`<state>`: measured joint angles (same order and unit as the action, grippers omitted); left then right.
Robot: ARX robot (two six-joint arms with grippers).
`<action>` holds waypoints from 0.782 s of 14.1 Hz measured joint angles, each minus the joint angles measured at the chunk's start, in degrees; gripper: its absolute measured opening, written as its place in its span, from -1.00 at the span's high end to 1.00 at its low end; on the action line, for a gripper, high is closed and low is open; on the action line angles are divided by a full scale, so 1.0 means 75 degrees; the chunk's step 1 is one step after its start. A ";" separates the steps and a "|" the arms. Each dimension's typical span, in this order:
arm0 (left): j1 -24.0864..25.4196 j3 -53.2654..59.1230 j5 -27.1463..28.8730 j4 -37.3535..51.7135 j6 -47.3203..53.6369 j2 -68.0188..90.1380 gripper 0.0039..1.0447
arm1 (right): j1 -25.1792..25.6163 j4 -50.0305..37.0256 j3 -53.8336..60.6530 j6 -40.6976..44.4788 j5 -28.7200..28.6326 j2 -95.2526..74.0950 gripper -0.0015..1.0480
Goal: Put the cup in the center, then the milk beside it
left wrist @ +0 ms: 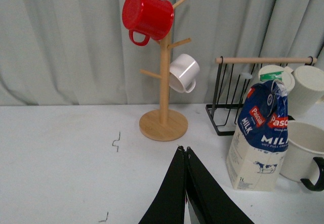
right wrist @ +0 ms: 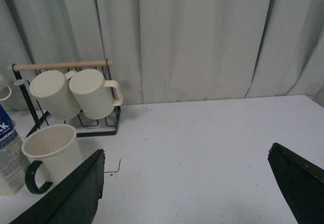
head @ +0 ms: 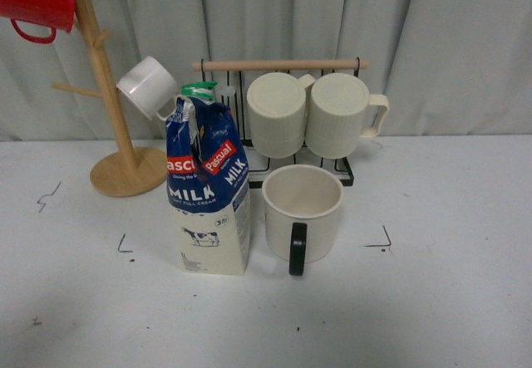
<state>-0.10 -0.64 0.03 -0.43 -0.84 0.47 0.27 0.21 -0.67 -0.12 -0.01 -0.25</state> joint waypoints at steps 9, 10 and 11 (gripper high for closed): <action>0.0000 0.0000 -0.0003 0.0029 0.0000 0.0000 -0.87 | 0.0000 -0.0003 0.0000 0.0000 0.0000 0.0000 -0.87; 0.0000 0.0000 -0.0003 0.0029 0.0006 0.0000 -0.88 | 0.0000 -0.0003 0.0000 0.0000 0.0000 0.0000 -0.87; 0.0000 0.0000 -0.0003 0.0029 0.0006 0.0000 -0.87 | 0.0000 -0.0003 0.0000 0.0000 0.0000 0.0000 -0.87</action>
<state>-0.10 -0.64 0.01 -0.21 -0.80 0.47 0.27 0.19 -0.67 -0.12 -0.01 -0.25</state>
